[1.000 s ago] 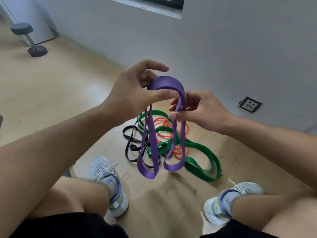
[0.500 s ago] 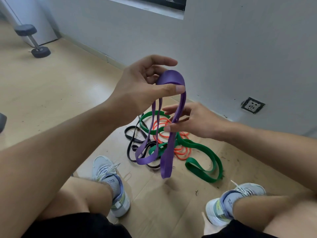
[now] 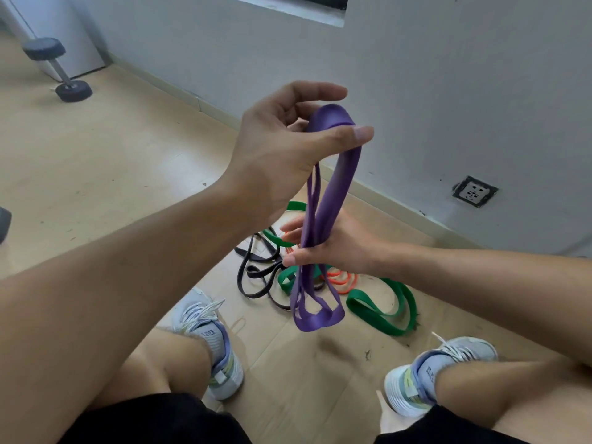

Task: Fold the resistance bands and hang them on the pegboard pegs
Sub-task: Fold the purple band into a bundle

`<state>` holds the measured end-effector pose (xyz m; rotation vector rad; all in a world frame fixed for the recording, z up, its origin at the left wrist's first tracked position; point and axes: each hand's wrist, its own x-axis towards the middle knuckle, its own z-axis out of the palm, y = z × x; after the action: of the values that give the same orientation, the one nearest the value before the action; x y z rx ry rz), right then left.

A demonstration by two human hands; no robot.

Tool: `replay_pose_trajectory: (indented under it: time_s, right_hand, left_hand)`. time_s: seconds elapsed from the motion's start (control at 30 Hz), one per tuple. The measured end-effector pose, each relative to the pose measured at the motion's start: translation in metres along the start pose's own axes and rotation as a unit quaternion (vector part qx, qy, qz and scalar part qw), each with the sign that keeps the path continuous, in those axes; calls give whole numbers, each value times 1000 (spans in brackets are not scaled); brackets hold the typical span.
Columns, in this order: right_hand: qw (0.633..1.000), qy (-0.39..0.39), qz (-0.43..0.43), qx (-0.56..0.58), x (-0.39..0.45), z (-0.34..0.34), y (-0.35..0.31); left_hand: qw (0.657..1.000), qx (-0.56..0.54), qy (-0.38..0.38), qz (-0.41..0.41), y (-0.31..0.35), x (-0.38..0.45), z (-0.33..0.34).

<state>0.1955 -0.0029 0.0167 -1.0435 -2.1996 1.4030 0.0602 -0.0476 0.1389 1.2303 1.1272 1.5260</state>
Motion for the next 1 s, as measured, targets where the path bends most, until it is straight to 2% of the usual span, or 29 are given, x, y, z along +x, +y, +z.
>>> replay_pose_trajectory:
  time_s: [0.13, 0.3, 0.37, 0.53, 0.7, 0.87, 1.0]
  right_hand:
    - [1000, 1, 10, -10, 4, 7, 12]
    - [998, -2, 60, 1, 4, -20, 30]
    - [998, -5, 63, -12, 5, -33, 33]
    - [995, 14, 63, -82, 4, -49, 34]
    - [990, 41, 66, -114, 5, -49, 34]
    - [991, 42, 72, -106, 4, -45, 32]
    - [990, 20, 85, -107, 3, -34, 37]
  left_hand:
    - [999, -39, 27, 3, 6, 9, -6]
    - [994, -75, 82, -23, 2, 29, -71]
    - [994, -33, 96, -42, -7, 32, -97]
    - [993, 64, 57, -85, -18, 23, -124]
    - [997, 72, 15, -12, -2, 18, -98]
    - [985, 146, -27, 85, 14, 7, -57]
    - [981, 163, -26, 97, 15, 3, -34]
